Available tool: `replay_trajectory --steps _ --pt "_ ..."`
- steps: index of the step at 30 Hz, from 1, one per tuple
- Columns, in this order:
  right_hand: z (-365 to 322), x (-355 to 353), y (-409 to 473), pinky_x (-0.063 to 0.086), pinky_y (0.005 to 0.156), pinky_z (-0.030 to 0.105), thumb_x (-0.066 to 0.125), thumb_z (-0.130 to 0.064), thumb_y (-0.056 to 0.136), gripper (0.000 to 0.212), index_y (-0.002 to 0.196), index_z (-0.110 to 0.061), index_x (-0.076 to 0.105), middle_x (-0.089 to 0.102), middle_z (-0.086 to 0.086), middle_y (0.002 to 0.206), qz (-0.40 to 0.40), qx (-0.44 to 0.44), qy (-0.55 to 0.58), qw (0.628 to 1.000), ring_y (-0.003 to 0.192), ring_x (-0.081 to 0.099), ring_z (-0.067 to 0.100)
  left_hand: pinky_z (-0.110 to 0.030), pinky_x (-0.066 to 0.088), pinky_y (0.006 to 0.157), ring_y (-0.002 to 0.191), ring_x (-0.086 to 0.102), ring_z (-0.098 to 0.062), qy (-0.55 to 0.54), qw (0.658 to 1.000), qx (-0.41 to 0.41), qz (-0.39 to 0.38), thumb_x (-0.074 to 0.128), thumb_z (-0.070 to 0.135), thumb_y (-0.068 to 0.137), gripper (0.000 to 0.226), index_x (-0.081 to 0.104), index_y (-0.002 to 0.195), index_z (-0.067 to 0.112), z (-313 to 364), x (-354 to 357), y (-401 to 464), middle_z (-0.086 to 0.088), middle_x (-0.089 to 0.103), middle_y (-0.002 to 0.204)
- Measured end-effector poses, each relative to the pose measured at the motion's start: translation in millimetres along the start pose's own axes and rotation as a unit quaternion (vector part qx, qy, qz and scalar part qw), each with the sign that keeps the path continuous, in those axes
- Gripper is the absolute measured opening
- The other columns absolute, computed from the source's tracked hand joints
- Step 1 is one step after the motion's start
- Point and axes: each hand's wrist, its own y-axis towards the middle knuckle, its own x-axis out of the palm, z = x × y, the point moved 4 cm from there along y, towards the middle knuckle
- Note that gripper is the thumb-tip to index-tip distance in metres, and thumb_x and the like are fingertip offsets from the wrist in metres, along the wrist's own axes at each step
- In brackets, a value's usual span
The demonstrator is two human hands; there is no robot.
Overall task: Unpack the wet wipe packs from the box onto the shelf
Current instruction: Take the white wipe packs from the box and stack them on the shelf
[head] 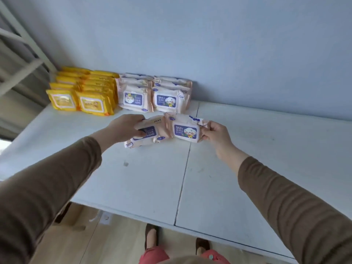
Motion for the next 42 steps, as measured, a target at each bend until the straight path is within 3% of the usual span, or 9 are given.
replay_trajectory --steps 5,9,13,17,21,24,27,35,42 --pt "-7.8 51.4 48.9 0.054 0.054 0.030 0.057 0.006 0.093 0.020 0.078 -0.004 0.049 0.064 0.013 0.082 0.050 0.003 0.015 0.999 0.065 0.067 0.016 -0.038 0.049 0.080 0.093 0.058 -0.030 -0.003 1.000 0.024 -0.009 0.077 0.028 0.083 0.044 0.059 0.120 0.013 -50.7 -26.8 65.5 -0.011 0.067 0.109" --pt "-9.4 78.5 71.2 0.055 0.061 0.032 0.068 -0.006 0.090 0.021 0.079 -0.012 0.051 0.066 0.015 0.096 0.084 0.001 0.025 0.996 0.083 0.069 0.024 -0.039 0.049 0.091 0.115 0.059 -0.033 0.017 0.997 0.074 -0.012 0.073 0.028 0.086 0.066 0.044 0.146 0.024 -72.5 -35.8 110.4 -0.009 0.062 0.132" --pt "-4.8 92.6 58.9 0.053 0.062 0.026 0.076 -0.028 0.086 0.032 0.105 -0.019 0.052 0.064 -0.002 0.100 0.132 -0.002 -0.005 0.991 0.081 0.064 0.007 -0.032 0.045 0.073 0.108 0.062 -0.029 0.093 0.986 0.122 0.060 0.071 0.035 0.087 0.058 0.045 0.139 0.033 -86.2 -42.7 131.5 0.000 0.063 0.127" --pt "10.4 107.4 41.1 0.050 0.080 0.028 0.061 -0.046 0.090 0.037 0.117 -0.025 0.048 0.062 -0.010 0.106 0.165 -0.014 -0.019 0.986 0.089 0.063 0.000 -0.037 0.053 0.070 0.108 0.060 -0.026 0.114 0.975 0.162 0.103 0.071 0.044 0.083 0.056 0.049 0.134 0.030 -93.8 -43.9 133.8 0.001 0.062 0.118" --pt "11.5 125.0 40.3 0.047 0.084 0.025 0.078 -0.031 0.079 0.066 0.131 -0.022 0.040 0.053 -0.006 0.132 0.198 -0.068 -0.196 0.958 0.106 0.057 0.007 -0.039 0.051 0.078 0.110 0.055 -0.026 0.163 0.960 0.197 0.115 0.072 0.049 0.080 0.060 0.050 0.130 0.023 -95.6 -41.8 136.7 -0.002 0.059 0.116" --pt "2.7 118.4 55.3 0.040 0.062 0.024 0.080 -0.030 0.079 0.057 0.120 -0.017 0.043 0.063 0.002 0.119 0.223 -0.026 -0.231 0.947 0.089 0.061 0.017 -0.039 0.050 0.077 0.112 0.055 -0.025 0.160 0.961 0.196 0.114 0.075 0.050 0.079 0.063 0.050 0.130 0.023 -95.8 -41.4 142.0 -0.001 0.060 0.119" --pt "1.5 107.8 68.2 0.038 0.061 0.028 0.079 -0.029 0.080 0.049 0.112 -0.012 0.046 0.066 0.000 0.106 0.230 -0.013 -0.255 0.939 0.091 0.064 0.025 -0.039 0.050 0.076 0.111 0.056 -0.026 0.165 0.959 0.187 0.130 0.074 0.051 0.079 0.064 0.051 0.131 0.022 -96.1 -38.6 144.5 -0.001 0.061 0.120" --pt "1.9 103.1 70.0 0.056 0.082 0.044 0.081 -0.038 0.075 0.057 0.115 -0.013 0.049 0.067 0.005 0.115 0.247 0.007 -0.296 0.923 0.102 0.064 0.028 -0.042 0.053 0.078 0.105 0.056 -0.028 0.160 0.961 0.156 0.161 0.079 0.047 0.076 0.068 0.048 0.129 0.018 -91.7 -33.0 135.7 -0.006 0.058 0.117" --pt "1.2 68.8 5.1 0.045 0.091 0.037 0.075 -0.033 0.082 0.057 0.129 -0.014 0.050 0.057 0.006 0.121 0.230 -0.011 -0.362 0.903 0.113 0.049 0.026 -0.045 0.043 0.094 0.117 0.046 -0.034 0.154 0.928 0.248 0.230 0.079 0.029 0.072 0.071 0.046 0.134 0.014 -45.4 -12.3 98.8 -0.010 0.050 0.130"
